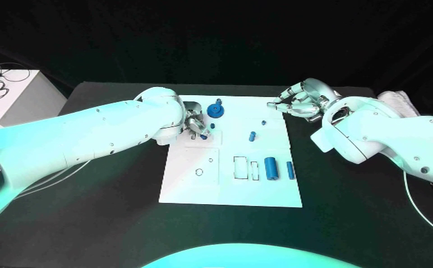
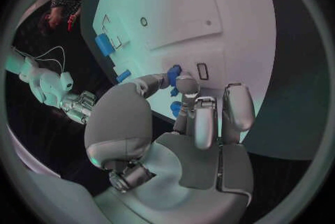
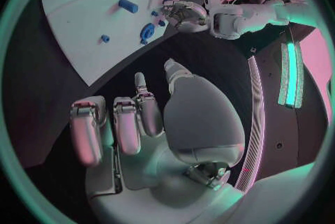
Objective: Assemble the parts on the task board
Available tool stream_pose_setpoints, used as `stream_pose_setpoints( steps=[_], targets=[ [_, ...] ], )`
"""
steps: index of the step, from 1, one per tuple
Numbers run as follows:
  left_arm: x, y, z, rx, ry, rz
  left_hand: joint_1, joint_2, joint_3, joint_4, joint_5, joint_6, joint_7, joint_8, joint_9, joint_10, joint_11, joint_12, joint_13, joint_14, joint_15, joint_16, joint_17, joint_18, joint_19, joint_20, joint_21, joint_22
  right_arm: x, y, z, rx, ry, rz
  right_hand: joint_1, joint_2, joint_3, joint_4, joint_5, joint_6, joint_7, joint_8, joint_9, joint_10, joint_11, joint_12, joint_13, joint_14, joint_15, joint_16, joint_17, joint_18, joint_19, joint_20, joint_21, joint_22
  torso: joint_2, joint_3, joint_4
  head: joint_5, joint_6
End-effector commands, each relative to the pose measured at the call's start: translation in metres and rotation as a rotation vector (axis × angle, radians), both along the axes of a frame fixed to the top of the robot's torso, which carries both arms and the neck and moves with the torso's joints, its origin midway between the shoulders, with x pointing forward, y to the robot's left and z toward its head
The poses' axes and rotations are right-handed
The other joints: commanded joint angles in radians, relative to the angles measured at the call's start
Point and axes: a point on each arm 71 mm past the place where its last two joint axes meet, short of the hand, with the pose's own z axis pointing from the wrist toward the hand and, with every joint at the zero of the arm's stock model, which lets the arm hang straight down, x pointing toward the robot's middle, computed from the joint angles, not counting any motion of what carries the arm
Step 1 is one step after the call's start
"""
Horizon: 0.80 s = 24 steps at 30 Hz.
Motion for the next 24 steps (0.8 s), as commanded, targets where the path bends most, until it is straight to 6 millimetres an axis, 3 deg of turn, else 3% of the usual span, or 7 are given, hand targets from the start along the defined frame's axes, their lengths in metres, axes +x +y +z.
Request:
stream_pose_setpoints(
  steps=[1,16,24],
  targets=[
    [-0.0077,-0.0012,-0.0139,0.038,0.073,-0.027,-0.011,0.000,-0.019,0.006,-0.004,0.054,-0.048,-0.005,0.035,-0.001,-0.007,0.006,-0.001,0.104,-0.010,0.004,0.263,-0.010,0.005,0.000,-0.007,-0.001,-0.0004,0.0007,0.0004,-0.004,-0.009,0.010,-0.004,0.002,-0.005,0.002,-0.001,-0.005,0.000,0.001,0.000,-0.008,0.002,-0.007,0.115,0.096,0.006,-0.006,0.226,-0.013,0.103,0.003,-0.002,0.260,-0.001,-0.0002,0.0003,-0.001,0.000],
    [-0.0070,-0.0013,-0.0143,0.042,0.075,-0.027,-0.007,0.004,-0.089,0.039,-0.007,0.060,-0.049,-0.010,0.036,-0.003,-0.008,0.010,-0.001,0.104,-0.010,0.004,0.263,-0.010,0.007,0.000,-0.009,0.000,-0.0006,-0.0019,0.0006,-0.004,-0.011,0.001,-0.002,0.002,-0.007,0.001,-0.001,-0.005,0.000,0.001,0.000,-0.008,0.002,-0.007,0.115,0.096,0.006,-0.007,0.225,-0.013,0.103,0.003,-0.002,0.260,-0.001,-0.0001,0.0002,-0.002,0.002],
    [-0.0058,-0.0004,-0.0143,0.042,0.072,-0.022,-0.007,0.008,-0.171,0.094,-0.009,0.065,-0.048,-0.016,0.036,-0.005,-0.007,0.012,-0.002,0.104,-0.010,0.004,0.263,-0.010,0.008,-0.001,-0.011,0.001,-0.0005,-0.0023,0.0008,-0.003,-0.014,-0.002,-0.003,0.002,-0.008,0.002,-0.002,-0.004,0.000,0.002,0.000,-0.008,0.002,-0.008,0.114,0.096,0.006,-0.008,0.224,-0.013,0.102,0.003,-0.003,0.259,0.000,-0.0008,-0.0003,-0.003,0.004]
  ],
)
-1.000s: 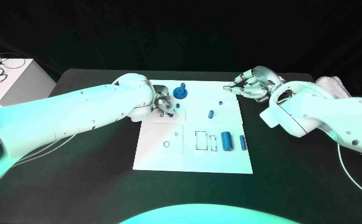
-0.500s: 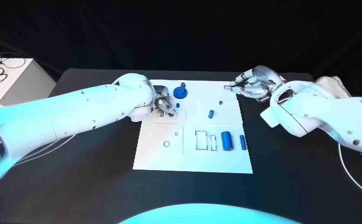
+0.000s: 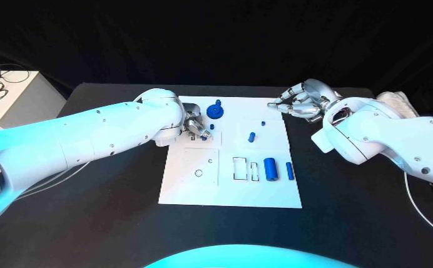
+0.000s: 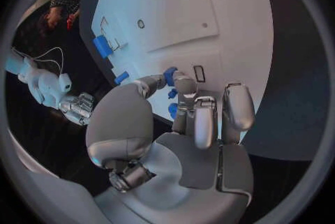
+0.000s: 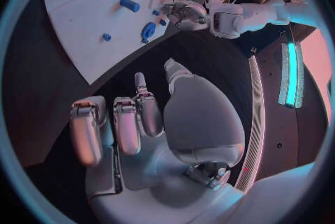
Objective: Assemble the parts on the task board
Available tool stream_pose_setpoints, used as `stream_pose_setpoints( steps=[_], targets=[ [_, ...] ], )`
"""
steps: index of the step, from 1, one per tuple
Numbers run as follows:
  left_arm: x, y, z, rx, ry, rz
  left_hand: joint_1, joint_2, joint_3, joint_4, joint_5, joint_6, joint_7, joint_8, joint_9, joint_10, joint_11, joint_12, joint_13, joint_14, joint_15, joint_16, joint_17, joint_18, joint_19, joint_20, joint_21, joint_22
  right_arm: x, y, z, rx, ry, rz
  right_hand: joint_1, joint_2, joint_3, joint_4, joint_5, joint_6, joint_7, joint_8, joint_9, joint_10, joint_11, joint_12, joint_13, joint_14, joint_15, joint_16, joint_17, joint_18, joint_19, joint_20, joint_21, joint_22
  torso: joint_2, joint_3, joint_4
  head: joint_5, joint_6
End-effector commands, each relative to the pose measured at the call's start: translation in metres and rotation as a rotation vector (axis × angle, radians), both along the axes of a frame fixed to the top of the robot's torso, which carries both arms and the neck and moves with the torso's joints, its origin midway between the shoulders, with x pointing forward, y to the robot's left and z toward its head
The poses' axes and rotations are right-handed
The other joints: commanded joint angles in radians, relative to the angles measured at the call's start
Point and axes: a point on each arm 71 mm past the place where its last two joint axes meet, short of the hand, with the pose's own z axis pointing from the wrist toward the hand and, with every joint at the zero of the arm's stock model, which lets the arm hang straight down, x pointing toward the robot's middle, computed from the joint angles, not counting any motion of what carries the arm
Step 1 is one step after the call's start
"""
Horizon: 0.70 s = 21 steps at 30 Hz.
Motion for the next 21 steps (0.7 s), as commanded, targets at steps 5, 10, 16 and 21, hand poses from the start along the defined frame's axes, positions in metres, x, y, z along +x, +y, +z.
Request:
stream_pose_setpoints(
  steps=[5,10,16,21],
  targets=[
    [-0.006,-0.001,-0.011,0.027,0.058,-0.022,-0.009,0.007,-0.065,0.050,-0.017,0.002,0.009,-0.008,0.000,0.002,0.001,0.005,-0.002,0.108,-0.006,0.004,0.263,-0.010,0.008,-0.001,-0.008,0.001,0.000,0.000,0.001,-0.002,-0.012,0.005,-0.005,0.002,-0.008,0.000,-0.002,-0.004,0.000,0.002,0.000,-0.009,0.002,-0.005,0.114,0.095,0.006,-0.004,0.223,-0.013,0.102,0.003,-0.004,0.259,0.000,-0.0009,0.0002,-0.001,0.002],
    [-0.007,0.000,-0.010,0.023,0.052,-0.021,-0.014,0.012,-0.114,0.078,-0.113,0.005,0.011,-0.013,-0.001,0.002,0.002,0.008,-0.001,0.108,-0.005,0.004,0.263,-0.010,0.009,0.000,-0.009,0.002,0.000,0.000,0.001,-0.002,-0.013,0.005,-0.005,0.002,-0.008,0.000,-0.002,-0.004,0.000,0.002,0.000,-0.009,0.002,-0.005,0.114,0.095,0.006,-0.004,0.223,-0.013,0.102,0.003,-0.004,0.259,0.000,-0.0011,0.0002,-0.002,0.003],
    [-0.008,0.000,-0.007,0.004,0.039,-0.014,-0.035,0.015,-0.144,0.079,-0.146,0.006,0.011,-0.017,-0.001,0.002,0.003,0.010,-0.002,0.108,-0.004,0.004,0.263,-0.010,0.010,0.000,-0.009,0.002,0.000,0.000,0.000,-0.002,-0.013,0.004,-0.005,0.002,-0.008,0.000,-0.002,-0.004,0.000,0.002,0.000,-0.009,0.002,-0.005,0.114,0.095,0.006,-0.004,0.223,-0.013,0.102,0.003,-0.004,0.259,-0.001,-0.0009,-0.0003,-0.003,0.004],
    [-0.008,0.002,0.000,-0.020,0.019,-0.004,-0.047,0.018,-0.167,0.080,-0.191,0.003,0.012,-0.020,0.000,-0.003,0.004,0.008,-0.008,0.108,-0.004,0.004,0.263,-0.010,0.008,0.000,-0.011,0.000,0.000,-0.001,0.000,-0.002,-0.014,0.003,-0.008,0.002,-0.010,0.001,-0.002,-0.004,0.000,0.002,0.000,-0.009,0.002,-0.005,0.113,0.095,0.006,-0.004,0.223,-0.013,0.102,0.003,-0.004,0.259,-0.002,-0.0009,0.0007,-0.003,0.005]
  ],
)
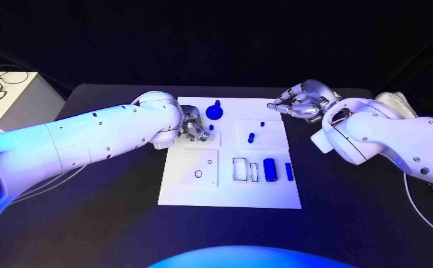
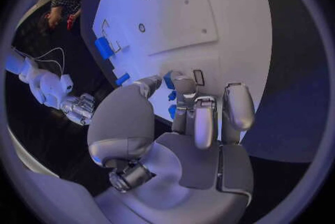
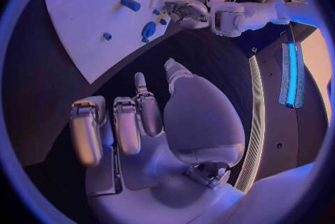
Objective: Assemble the parts on the task board
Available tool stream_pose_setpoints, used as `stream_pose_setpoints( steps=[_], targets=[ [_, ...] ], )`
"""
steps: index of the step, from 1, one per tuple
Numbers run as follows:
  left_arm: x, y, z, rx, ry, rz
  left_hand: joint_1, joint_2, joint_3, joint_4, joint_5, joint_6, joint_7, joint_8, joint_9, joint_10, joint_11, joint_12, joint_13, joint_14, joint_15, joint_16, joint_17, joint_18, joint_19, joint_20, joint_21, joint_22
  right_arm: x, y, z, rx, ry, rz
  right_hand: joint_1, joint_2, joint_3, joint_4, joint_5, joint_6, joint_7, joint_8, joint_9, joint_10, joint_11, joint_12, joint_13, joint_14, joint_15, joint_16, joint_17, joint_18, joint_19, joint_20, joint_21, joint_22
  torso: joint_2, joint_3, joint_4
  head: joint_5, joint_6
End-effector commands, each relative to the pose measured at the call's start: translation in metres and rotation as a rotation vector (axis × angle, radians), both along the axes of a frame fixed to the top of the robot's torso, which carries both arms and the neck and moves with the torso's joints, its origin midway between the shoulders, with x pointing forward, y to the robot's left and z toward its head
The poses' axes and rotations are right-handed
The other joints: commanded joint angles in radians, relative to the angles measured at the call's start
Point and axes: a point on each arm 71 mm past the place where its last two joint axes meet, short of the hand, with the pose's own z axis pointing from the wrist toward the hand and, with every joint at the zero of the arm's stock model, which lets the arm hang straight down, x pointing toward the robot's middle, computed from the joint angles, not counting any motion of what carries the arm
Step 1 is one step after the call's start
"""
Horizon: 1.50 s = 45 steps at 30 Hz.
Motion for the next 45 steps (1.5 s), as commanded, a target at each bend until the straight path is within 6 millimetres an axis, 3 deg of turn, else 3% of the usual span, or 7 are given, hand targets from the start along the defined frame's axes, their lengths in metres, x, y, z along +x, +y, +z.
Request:
stream_pose_setpoints(
  steps=[1,8,15,19,23,34,45],
  targets=[
    [-0.002,-0.001,0.002,-0.015,0.009,0.000,-0.013,0.002,-0.009,-0.001,-0.008,-0.003,0.003,-0.002,0.000,-0.004,0.004,0.002,-0.004,0.108,-0.004,0.004,0.263,-0.010,0.008,0.000,-0.007,-0.002,0.000,0.000,0.000,-0.003,-0.012,0.007,-0.008,0.002,-0.006,-0.003,-0.002,-0.004,0.000,0.002,0.000,-0.005,-0.002,-0.005,0.113,0.095,0.006,-0.004,0.223,-0.013,0.102,0.003,-0.004,0.259,-0.001,0.0006,0.0007,0.000,0.002],
    [0.000,0.002,0.022,-0.052,-0.030,0.009,-0.012,0.002,-0.013,-0.002,-0.011,-0.009,0.005,-0.004,0.000,-0.013,0.005,-0.005,-0.016,0.108,-0.004,0.004,0.263,-0.007,0.000,0.000,-0.012,-0.013,0.001,0.000,0.000,-0.002,-0.014,0.004,-0.009,0.003,-0.007,-0.002,-0.002,-0.004,0.000,0.003,0.000,-0.005,-0.002,-0.005,0.113,0.095,0.006,-0.004,0.223,-0.013,0.101,0.003,-0.005,0.258,-0.002,0.0006,0.0004,0.003,0.009],
    [0.009,0.006,0.047,-0.071,-0.063,0.018,0.036,0.010,-0.027,-0.003,0.001,-0.067,0.030,-0.031,-0.001,-0.095,0.028,-0.057,-0.097,0.086,0.015,-0.027,0.209,0.008,-0.062,0.011,-0.056,-0.091,0.002,-0.002,-0.001,-0.004,-0.011,0.000,-0.010,0.003,-0.008,-0.003,-0.002,-0.003,-0.001,0.003,0.000,-0.005,-0.002,-0.005,0.113,0.096,0.005,-0.004,0.223,-0.013,0.101,0.003,-0.005,0.258,0.000,-0.0001,-0.0003,0.004,0.018],
    [0.021,0.016,0.060,-0.070,-0.081,0.050,0.064,0.020,-0.029,-0.003,0.005,-0.100,0.051,-0.082,-0.032,-0.127,0.046,-0.065,-0.116,0.077,0.031,-0.039,0.191,0.012,-0.078,0.024,-0.068,-0.109,0.003,-0.004,-0.002,-0.004,-0.012,-0.006,-0.009,0.003,-0.009,-0.003,-0.002,-0.003,-0.001,0.003,0.000,-0.005,-0.002,-0.005,0.113,0.095,0.005,-0.004,0.223,-0.013,0.101,0.003,-0.005,0.258,0.001,0.0022,-0.0007,0.005,0.025],
    [0.033,0.024,0.068,-0.074,-0.091,0.086,0.084,0.024,-0.035,-0.003,0.007,-0.120,0.071,-0.140,-0.071,-0.140,0.063,-0.060,-0.121,0.074,0.045,-0.041,0.185,0.013,-0.081,0.036,-0.072,-0.113,0.004,-0.005,-0.002,-0.002,-0.014,-0.011,-0.009,0.003,-0.009,-0.004,-0.002,-0.003,-0.001,0.003,0.000,-0.005,-0.002,-0.005,0.113,0.096,0.005,-0.004,0.223,-0.013,0.102,0.003,-0.004,0.259,0.003,0.0007,-0.0009,0.004,0.029],
    [0.062,0.036,0.082,-0.031,-0.122,0.141,0.099,0.022,-0.044,-0.002,0.006,-0.134,0.087,-0.187,-0.106,-0.155,0.076,-0.061,-0.134,0.070,0.057,-0.046,0.176,0.016,-0.090,0.046,-0.078,-0.124,0.006,-0.005,-0.001,0.005,-0.022,-0.017,-0.006,0.003,-0.009,-0.006,-0.002,-0.005,0.000,0.002,0.000,-0.006,-0.002,-0.006,0.111,0.095,0.005,-0.005,0.223,-0.013,0.101,0.003,-0.004,0.259,0.014,0.0010,-0.0079,0.009,0.044],
    [0.074,0.037,0.074,0.043,-0.029,0.132,0.086,0.023,-0.065,-0.001,-0.002,-0.142,0.098,-0.224,-0.138,-0.166,0.087,-0.062,-0.144,0.067,0.067,-0.048,0.172,0.017,-0.096,0.055,-0.083,-0.129,0.006,-0.002,-0.001,0.003,-0.025,-0.013,-0.002,0.003,-0.010,-0.007,-0.001,-0.006,0.000,0.002,-0.001,-0.006,-0.002,-0.007,0.111,0.095,0.005,-0.005,0.222,-0.013,0.102,0.003,-0.004,0.259,0.023,0.0014,-0.0075,0.015,0.046]
  ],
)
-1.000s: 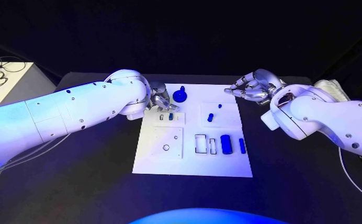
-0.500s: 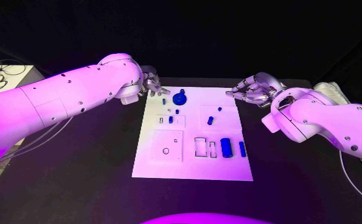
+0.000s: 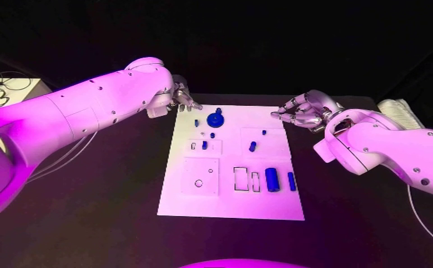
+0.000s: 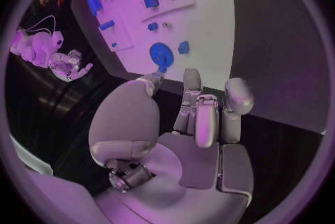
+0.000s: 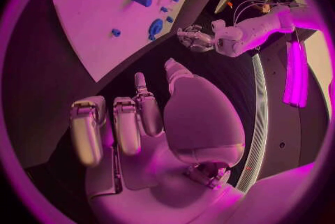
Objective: Assemble the parts on the task board
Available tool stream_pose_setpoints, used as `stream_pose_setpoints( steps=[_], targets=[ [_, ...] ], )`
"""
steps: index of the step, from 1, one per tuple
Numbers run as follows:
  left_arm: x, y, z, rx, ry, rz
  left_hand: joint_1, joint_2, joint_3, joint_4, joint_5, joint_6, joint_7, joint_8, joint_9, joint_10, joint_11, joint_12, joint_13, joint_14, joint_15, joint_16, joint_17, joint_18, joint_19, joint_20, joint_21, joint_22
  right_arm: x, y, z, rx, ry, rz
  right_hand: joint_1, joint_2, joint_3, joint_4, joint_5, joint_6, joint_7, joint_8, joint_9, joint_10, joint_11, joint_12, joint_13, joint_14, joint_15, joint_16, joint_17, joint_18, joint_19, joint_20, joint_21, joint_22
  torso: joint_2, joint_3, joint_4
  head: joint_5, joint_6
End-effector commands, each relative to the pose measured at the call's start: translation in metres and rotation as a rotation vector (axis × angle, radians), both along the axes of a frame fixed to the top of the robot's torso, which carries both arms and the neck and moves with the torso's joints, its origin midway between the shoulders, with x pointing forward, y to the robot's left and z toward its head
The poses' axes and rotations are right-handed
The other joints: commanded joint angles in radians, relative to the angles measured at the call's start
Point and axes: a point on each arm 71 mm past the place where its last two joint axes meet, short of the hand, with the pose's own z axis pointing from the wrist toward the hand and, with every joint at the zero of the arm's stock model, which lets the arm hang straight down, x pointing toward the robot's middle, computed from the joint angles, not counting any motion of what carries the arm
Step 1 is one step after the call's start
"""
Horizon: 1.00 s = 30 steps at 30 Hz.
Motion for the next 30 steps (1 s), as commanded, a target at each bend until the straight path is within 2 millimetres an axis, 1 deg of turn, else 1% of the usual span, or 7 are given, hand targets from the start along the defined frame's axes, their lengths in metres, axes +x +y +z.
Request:
stream_pose_setpoints(
  steps=[1,8,12,14,15,21,30],
  targets=[
    [0.001,-0.001,-0.006,0.037,0.078,-0.036,-0.006,0.001,-0.008,-0.001,-0.006,-0.001,0.004,-0.005,-0.003,-0.005,0.003,-0.001,-0.003,0.063,0.006,-0.005,0.172,0.017,-0.001,0.007,-0.007,-0.002,0.000,0.002,0.001,0.001,-0.014,0.011,-0.002,0.003,-0.004,-0.002,-0.001,-0.006,0.000,0.002,-0.001,-0.006,-0.002,-0.007,0.111,0.095,0.005,-0.005,0.222,-0.013,0.102,0.003,-0.004,0.259,0.003,0.0000,-0.0008,0.002,0.000],
    [0.006,-0.005,-0.015,0.053,0.108,-0.024,-0.006,0.006,-0.009,-0.002,-0.006,0.000,0.005,-0.009,-0.006,-0.008,0.004,-0.002,-0.004,0.062,0.007,-0.006,0.169,0.018,-0.005,0.008,-0.009,-0.007,-0.001,0.004,0.001,0.003,-0.016,0.015,-0.002,0.003,-0.004,-0.002,-0.001,-0.006,0.000,0.002,-0.001,-0.006,-0.002,-0.007,0.111,0.095,0.005,-0.005,0.222,-0.013,0.102,0.003,-0.004,0.259,0.003,-0.0010,-0.0024,0.003,-0.001],
    [0.007,-0.008,-0.017,0.052,0.115,-0.022,-0.007,0.008,-0.009,-0.001,-0.006,0.000,0.005,-0.010,-0.008,-0.010,0.004,-0.003,-0.006,0.061,0.008,-0.007,0.167,0.018,-0.005,0.009,-0.009,-0.007,-0.001,0.005,0.001,0.003,-0.016,0.017,-0.002,0.003,-0.004,-0.002,-0.001,-0.006,0.000,0.002,-0.001,-0.006,-0.002,-0.007,0.111,0.095,0.005,-0.005,0.222,-0.013,0.102,0.003,-0.004,0.259,0.004,-0.0002,-0.0036,0.001,-0.001],
    [0.008,-0.009,-0.018,0.049,0.116,-0.020,-0.007,0.009,-0.010,-0.001,-0.006,0.000,0.006,-0.011,-0.009,-0.010,0.005,-0.003,-0.007,0.061,0.008,-0.006,0.168,0.018,-0.005,0.009,-0.009,-0.007,-0.001,0.006,0.001,0.004,-0.016,0.019,-0.002,0.003,-0.004,-0.002,-0.001,-0.006,0.000,0.002,-0.001,-0.006,-0.002,-0.007,0.111,0.095,0.005,-0.005,0.222,-0.013,0.102,0.003,-0.004,0.259,0.005,-0.0006,-0.0043,0.002,0.000],
    [0.008,-0.010,-0.019,0.048,0.116,-0.019,-0.009,0.011,-0.011,-0.001,-0.006,0.001,0.006,-0.012,-0.011,-0.011,0.005,-0.002,-0.006,0.061,0.009,-0.006,0.168,0.018,-0.006,0.009,-0.010,-0.008,-0.001,0.006,0.001,0.004,-0.016,0.019,0.000,0.004,-0.005,-0.002,-0.001,-0.007,0.000,0.002,-0.001,-0.007,-0.002,-0.007,0.110,0.095,0.005,-0.005,0.223,-0.012,0.101,0.003,-0.005,0.257,0.007,-0.0020,-0.0036,0.000,0.001],
    [0.007,-0.011,-0.020,0.040,0.121,-0.019,-0.013,0.014,-0.014,0.000,-0.007,0.003,0.007,-0.014,-0.014,-0.012,0.006,-0.001,-0.006,0.061,0.009,-0.006,0.168,0.018,-0.006,0.010,-0.009,-0.007,-0.001,0.006,0.001,0.003,-0.016,0.019,0.000,0.004,-0.005,-0.002,-0.001,-0.007,0.000,0.002,-0.001,-0.007,-0.002,-0.007,0.110,0.095,0.005,-0.005,0.223,-0.012,0.101,0.003,-0.005,0.257,0.005,-0.0007,-0.0003,0.001,-0.001],
    [0.006,-0.013,-0.027,0.047,0.155,-0.026,-0.014,0.021,-0.016,-0.002,-0.007,0.011,0.006,-0.015,-0.017,-0.010,0.005,0.004,-0.002,0.062,0.010,-0.004,0.171,0.018,-0.004,0.012,-0.008,-0.003,-0.001,0.007,0.001,0.002,-0.016,0.021,0.000,0.004,-0.005,-0.002,-0.001,-0.007,0.000,0.002,-0.001,-0.007,-0.002,-0.007,0.110,0.095,0.005,-0.005,0.223,-0.012,0.101,0.003,-0.005,0.257,0.005,-0.0003,-0.0038,0.002,0.000]
  ],
)
